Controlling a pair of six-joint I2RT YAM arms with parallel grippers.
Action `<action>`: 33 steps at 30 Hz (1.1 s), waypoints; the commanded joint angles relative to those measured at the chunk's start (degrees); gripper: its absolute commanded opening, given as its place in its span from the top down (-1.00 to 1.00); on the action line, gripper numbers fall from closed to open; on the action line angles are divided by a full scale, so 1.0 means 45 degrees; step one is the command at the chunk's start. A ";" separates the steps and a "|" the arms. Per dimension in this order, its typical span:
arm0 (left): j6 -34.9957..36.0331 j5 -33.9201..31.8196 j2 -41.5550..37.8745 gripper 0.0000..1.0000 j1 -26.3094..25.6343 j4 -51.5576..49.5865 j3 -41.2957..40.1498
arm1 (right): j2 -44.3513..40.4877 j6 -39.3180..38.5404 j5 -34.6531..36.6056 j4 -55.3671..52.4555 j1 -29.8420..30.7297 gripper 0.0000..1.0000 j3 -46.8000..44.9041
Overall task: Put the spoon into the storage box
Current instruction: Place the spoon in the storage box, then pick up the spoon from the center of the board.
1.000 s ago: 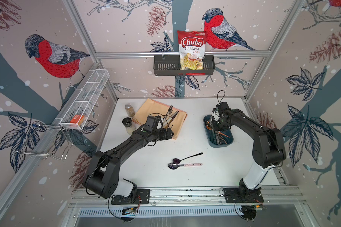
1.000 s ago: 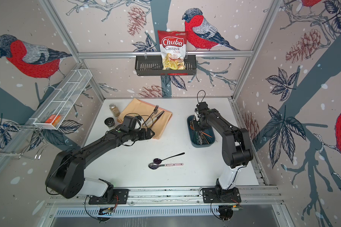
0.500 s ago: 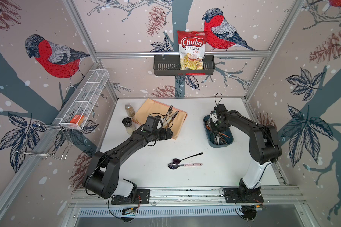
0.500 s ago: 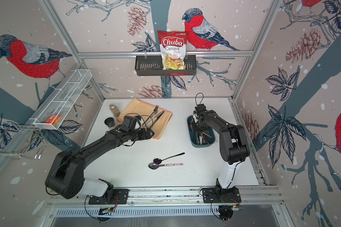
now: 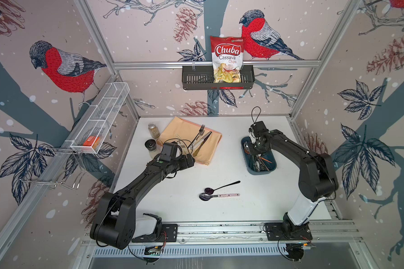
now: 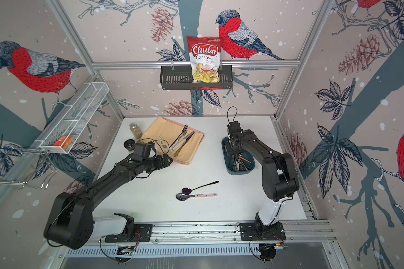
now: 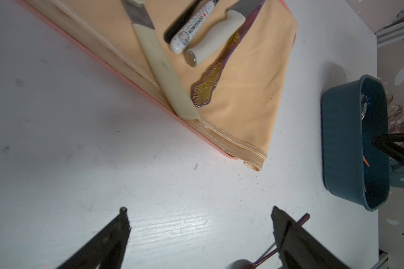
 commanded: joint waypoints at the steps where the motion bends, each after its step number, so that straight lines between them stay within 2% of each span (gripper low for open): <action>1: -0.0566 0.0310 -0.0628 -0.93 0.0564 0.0257 -0.0487 | -0.0755 -0.1511 0.0470 0.0430 0.1365 0.14 -0.0254; 7: -0.1389 0.0937 -0.1720 -0.92 0.1762 0.0380 -0.1723 | -0.1558 -0.2956 -0.0635 0.1906 0.4588 0.09 -0.1578; 14: -0.1787 0.1918 -0.2593 -0.92 0.2700 0.0579 -0.2961 | -0.1330 -0.3426 -0.1935 0.2745 0.6343 0.03 -0.2951; 21: -0.1641 0.2259 -0.2805 -0.92 0.2813 0.0560 -0.3321 | -0.1157 -0.3444 -0.2241 0.2799 0.7252 -0.03 -0.3877; 33: -0.1377 0.2110 -0.3271 -0.93 0.2832 0.0259 -0.3392 | 0.0330 -0.3587 -0.1163 0.2116 0.7507 -0.09 -0.3498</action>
